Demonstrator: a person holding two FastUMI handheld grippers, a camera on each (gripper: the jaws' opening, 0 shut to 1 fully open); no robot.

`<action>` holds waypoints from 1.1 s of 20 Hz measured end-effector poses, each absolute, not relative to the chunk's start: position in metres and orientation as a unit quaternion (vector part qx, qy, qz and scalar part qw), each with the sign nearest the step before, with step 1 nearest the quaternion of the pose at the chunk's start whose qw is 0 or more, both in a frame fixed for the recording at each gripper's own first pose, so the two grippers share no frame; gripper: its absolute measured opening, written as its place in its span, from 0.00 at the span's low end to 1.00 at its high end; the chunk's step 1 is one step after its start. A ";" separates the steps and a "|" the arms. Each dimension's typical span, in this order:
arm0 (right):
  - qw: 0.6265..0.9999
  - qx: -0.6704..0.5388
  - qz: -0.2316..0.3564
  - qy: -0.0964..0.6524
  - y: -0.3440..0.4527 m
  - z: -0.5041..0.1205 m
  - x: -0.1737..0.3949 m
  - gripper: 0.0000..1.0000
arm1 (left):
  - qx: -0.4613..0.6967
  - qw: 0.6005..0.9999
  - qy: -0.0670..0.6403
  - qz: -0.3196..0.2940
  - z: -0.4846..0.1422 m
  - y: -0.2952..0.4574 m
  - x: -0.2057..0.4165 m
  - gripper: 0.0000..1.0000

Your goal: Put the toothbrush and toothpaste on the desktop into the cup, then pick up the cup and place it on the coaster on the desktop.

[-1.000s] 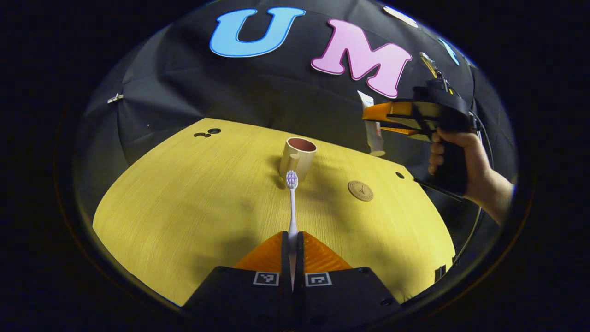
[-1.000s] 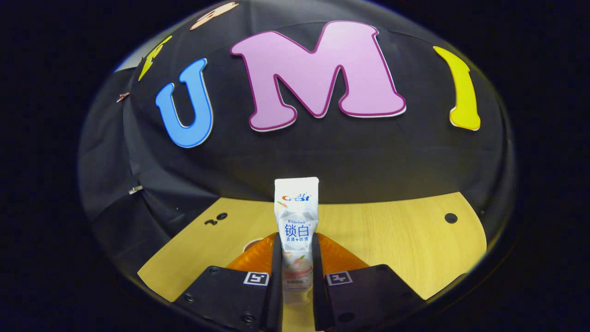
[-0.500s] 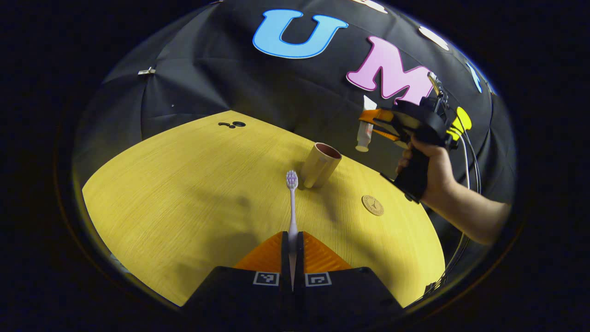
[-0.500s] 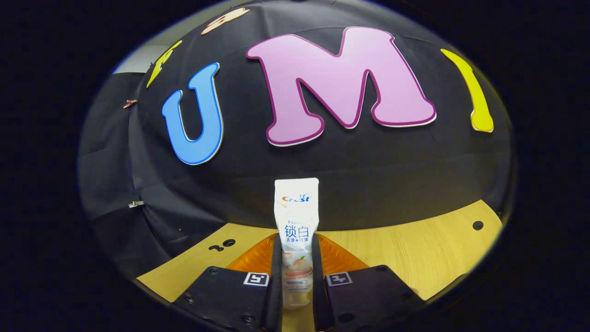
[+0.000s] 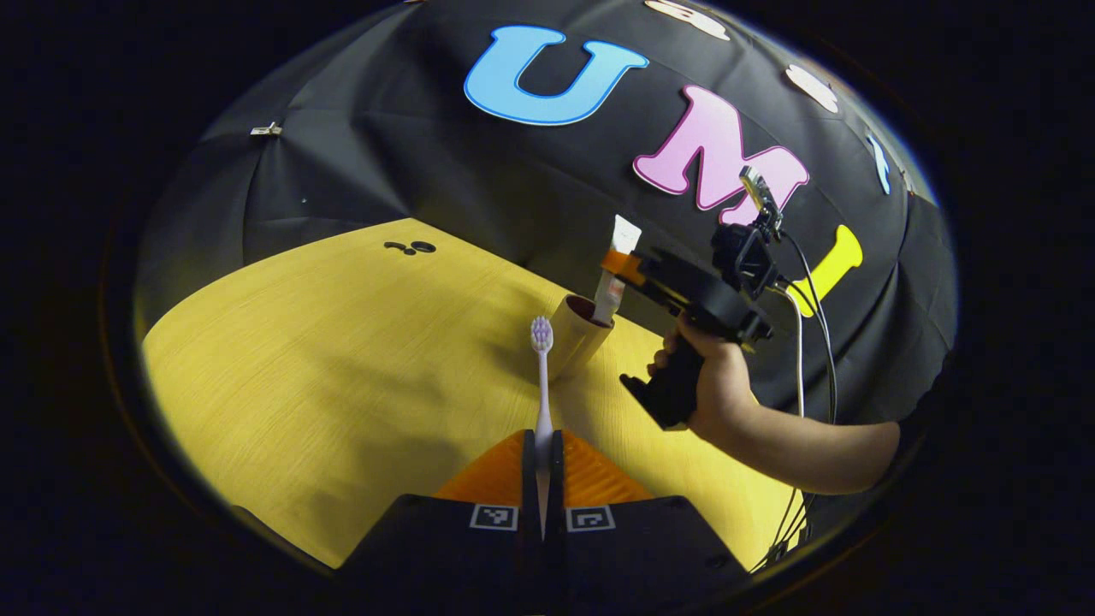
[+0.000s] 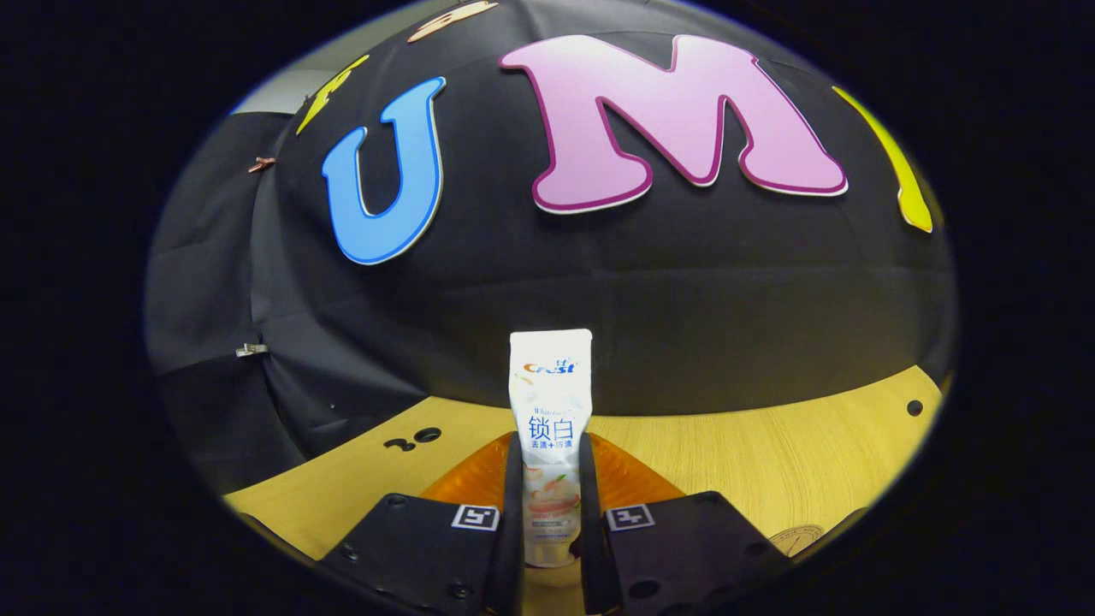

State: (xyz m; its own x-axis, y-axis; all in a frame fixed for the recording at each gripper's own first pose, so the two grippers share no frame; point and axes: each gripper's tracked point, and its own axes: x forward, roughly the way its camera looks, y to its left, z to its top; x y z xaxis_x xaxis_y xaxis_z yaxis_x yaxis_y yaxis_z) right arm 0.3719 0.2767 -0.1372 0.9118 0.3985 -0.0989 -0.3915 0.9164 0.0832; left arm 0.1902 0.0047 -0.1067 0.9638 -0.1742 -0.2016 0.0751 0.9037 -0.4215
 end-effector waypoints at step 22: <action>0.983 0.076 0.145 0.086 0.157 -0.156 0.319 0.98 | -0.197 0.975 -0.005 -0.103 0.004 -0.007 0.281 0.06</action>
